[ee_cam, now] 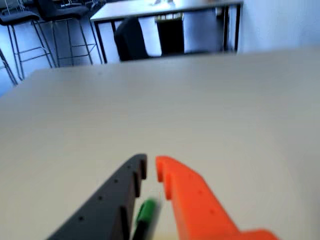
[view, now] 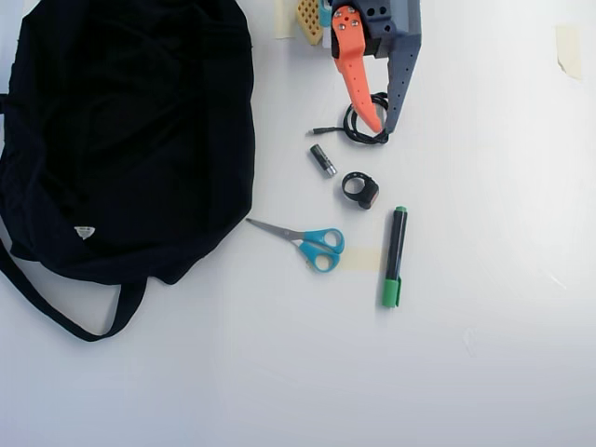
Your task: Put the cable into the black bag
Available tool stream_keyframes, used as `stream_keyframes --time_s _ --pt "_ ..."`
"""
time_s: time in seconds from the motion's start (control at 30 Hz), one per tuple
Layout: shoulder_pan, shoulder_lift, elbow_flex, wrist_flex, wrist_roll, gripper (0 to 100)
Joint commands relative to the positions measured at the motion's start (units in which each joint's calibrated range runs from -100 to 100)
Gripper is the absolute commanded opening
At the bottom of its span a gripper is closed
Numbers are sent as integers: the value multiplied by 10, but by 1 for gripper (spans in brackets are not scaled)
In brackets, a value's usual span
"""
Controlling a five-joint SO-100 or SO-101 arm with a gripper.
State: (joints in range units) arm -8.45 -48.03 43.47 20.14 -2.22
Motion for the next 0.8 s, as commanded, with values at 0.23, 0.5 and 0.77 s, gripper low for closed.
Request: stream_keyframes --time_s 0.23,0.5,0.77 --pt "6 294 -364 -7 41 3" --pt "25 376 -398 -29 43 3" --pt "31 396 -388 -40 43 3"
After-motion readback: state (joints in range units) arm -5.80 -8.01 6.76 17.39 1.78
